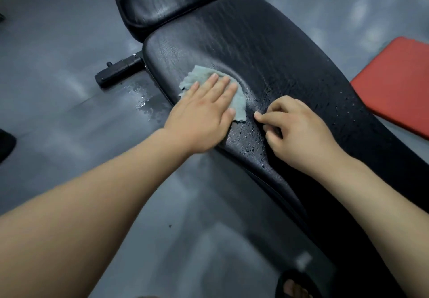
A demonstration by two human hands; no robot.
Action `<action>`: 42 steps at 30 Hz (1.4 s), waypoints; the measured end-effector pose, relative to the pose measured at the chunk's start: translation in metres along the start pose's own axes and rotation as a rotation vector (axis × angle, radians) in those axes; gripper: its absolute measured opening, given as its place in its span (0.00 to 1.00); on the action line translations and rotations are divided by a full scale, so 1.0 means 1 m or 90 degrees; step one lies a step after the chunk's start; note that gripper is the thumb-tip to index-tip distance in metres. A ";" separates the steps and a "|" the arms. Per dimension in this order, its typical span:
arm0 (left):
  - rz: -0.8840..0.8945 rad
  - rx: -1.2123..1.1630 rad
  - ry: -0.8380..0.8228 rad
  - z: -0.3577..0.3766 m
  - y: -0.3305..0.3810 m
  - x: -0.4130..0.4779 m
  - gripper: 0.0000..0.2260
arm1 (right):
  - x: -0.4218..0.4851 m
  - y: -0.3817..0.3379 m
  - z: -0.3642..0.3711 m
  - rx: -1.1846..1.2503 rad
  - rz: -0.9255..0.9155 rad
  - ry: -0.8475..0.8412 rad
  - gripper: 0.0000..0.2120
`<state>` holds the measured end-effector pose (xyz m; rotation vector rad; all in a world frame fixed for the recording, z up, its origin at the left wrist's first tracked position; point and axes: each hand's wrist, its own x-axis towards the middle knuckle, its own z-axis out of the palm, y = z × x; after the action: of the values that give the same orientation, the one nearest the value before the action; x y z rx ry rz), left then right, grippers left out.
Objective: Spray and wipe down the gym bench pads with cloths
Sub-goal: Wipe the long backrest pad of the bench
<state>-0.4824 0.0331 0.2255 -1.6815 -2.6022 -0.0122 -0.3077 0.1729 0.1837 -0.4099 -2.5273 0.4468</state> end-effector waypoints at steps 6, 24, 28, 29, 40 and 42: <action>-0.022 0.010 -0.066 -0.009 0.011 0.032 0.26 | 0.000 0.005 -0.015 0.029 -0.016 -0.067 0.14; -0.007 0.013 -0.079 0.006 0.049 0.044 0.25 | -0.020 0.021 -0.030 -0.003 0.150 -0.044 0.12; -0.015 0.021 -0.084 0.005 0.055 0.062 0.25 | -0.020 0.021 -0.038 -0.002 0.141 -0.065 0.13; -0.007 0.025 -0.086 0.005 0.056 0.055 0.25 | -0.021 0.022 -0.039 -0.003 0.143 -0.065 0.13; 0.049 0.041 -0.130 0.004 0.066 0.010 0.25 | -0.031 0.035 -0.047 0.036 0.135 -0.060 0.09; 0.044 0.051 -0.138 -0.002 0.064 0.049 0.25 | -0.033 0.037 -0.048 0.058 0.141 -0.048 0.08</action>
<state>-0.4444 0.1042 0.2282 -1.8380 -2.6488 0.2888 -0.2474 0.2051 0.1927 -0.6529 -2.5328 0.6707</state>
